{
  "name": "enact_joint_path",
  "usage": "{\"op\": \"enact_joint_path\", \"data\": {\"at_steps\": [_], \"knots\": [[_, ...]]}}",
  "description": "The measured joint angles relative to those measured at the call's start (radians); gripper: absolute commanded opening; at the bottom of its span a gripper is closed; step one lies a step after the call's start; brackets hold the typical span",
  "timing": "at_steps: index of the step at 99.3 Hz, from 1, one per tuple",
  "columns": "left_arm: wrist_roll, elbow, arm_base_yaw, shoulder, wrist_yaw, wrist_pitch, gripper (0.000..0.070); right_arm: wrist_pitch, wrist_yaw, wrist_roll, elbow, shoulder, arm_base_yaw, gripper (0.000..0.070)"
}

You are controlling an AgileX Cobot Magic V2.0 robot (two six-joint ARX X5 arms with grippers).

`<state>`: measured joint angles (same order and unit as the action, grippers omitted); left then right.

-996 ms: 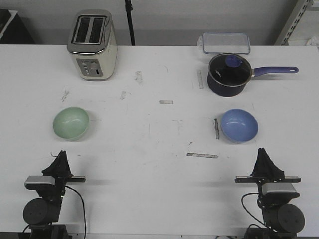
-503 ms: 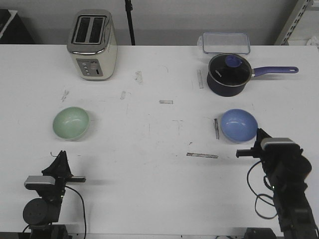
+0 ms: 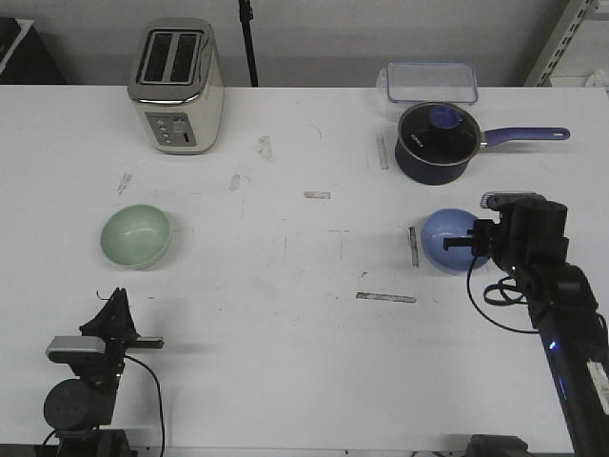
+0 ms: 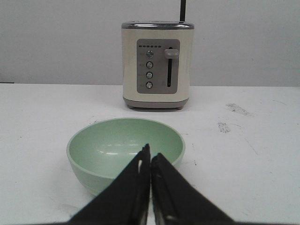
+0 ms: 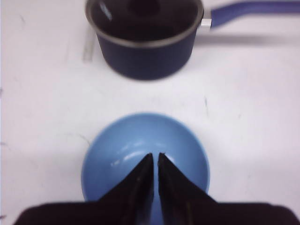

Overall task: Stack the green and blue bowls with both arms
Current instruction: 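Move the right gripper down onto the rim of the light blue bowl and grasp it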

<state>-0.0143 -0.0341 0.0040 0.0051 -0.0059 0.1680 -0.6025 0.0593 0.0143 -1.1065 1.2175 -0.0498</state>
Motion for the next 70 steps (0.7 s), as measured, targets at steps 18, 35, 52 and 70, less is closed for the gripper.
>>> {"op": "enact_joint_path", "data": {"at_steps": [18, 35, 52, 70], "knots": [[0.000, 0.000, 0.000, 0.000, 0.000, 0.000, 0.0004, -0.036, 0.105, 0.031, -0.060, 0.091, -0.096, 0.0007], [0.000, 0.000, 0.000, 0.000, 0.000, 0.000, 0.0004, -0.037, 0.293, 0.036, -0.060, 0.149, -0.210, 0.0131], [0.000, 0.000, 0.000, 0.000, 0.000, 0.000, 0.0004, -0.041, 0.312, 0.020, -0.060, 0.185, -0.268, 0.0401], [0.000, 0.000, 0.000, 0.000, 0.000, 0.000, 0.0004, -0.043, 0.313, 0.005, -0.060, 0.227, -0.277, 0.0400]]}}
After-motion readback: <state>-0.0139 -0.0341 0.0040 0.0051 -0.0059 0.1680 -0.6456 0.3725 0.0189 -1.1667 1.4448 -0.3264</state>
